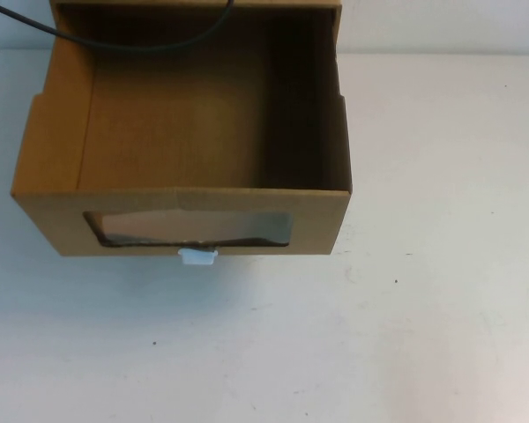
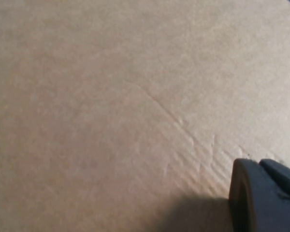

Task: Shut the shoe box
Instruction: Press the shoe box with left arm, then close the shoe box with your right arm

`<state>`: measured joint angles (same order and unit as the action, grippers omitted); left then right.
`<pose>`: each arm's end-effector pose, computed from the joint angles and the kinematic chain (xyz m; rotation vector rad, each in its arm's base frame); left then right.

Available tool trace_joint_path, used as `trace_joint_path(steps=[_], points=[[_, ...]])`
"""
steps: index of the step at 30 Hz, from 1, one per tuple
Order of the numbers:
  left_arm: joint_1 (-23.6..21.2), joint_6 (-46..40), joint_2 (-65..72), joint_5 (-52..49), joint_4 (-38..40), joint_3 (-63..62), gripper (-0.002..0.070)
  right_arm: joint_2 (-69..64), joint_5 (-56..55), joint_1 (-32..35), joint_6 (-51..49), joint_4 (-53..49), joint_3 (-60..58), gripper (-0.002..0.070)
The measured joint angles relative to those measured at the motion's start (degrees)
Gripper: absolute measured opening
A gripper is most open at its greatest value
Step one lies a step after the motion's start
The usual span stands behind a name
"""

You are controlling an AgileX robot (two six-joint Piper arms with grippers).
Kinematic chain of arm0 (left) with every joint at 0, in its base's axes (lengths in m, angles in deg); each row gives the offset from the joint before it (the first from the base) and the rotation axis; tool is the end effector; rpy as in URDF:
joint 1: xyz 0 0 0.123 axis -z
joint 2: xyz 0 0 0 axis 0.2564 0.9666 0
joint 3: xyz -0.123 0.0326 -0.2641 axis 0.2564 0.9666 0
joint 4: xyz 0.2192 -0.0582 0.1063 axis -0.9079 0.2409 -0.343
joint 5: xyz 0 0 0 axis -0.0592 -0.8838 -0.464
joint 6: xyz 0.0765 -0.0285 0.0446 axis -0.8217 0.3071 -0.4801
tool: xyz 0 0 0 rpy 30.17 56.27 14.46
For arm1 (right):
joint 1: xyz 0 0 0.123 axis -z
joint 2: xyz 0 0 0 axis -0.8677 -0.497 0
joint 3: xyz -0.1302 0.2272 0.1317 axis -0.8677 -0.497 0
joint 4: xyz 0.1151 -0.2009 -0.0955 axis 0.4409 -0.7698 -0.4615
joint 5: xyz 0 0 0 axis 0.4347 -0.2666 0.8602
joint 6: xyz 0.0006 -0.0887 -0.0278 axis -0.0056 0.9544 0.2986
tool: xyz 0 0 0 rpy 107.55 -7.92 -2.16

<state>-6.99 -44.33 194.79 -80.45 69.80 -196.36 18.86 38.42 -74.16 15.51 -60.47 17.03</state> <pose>0.4557 -0.1201 0.4075 0.7561 2.0995 -0.6868 0.0437 0.0150 0.2201 0.2430 1.6070 0.6797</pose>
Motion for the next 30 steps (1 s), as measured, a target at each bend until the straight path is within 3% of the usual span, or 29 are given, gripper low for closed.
trace_joint_path(steps=[9,13,19,25,30], points=[[-0.38,0.0,0.02,0.11,0.34,0.0,-0.0006,-19.38,31.31,0.0,5.52,1.14,23.52,-0.0013],[-0.41,0.0,0.02,0.11,0.34,0.0,-0.0006,-31.43,37.96,0.0,14.01,3.7,32.62,-0.0012],[-0.41,0.79,0.02,0.11,0.34,0.0,-0.0006,-49.38,41.8,-0.85,30.24,15.95,42.36,-0.0011],[-0.41,0.79,0.02,0.11,0.46,0.0,-0.0006,-62.17,38.35,-11.73,31.81,15.02,47.92,-0.0011],[-0.41,0.79,0.02,0.11,0.55,0.0,-0.0006,-68.17,30.45,-25.11,22.83,5.23,49.04,-0.0011]])
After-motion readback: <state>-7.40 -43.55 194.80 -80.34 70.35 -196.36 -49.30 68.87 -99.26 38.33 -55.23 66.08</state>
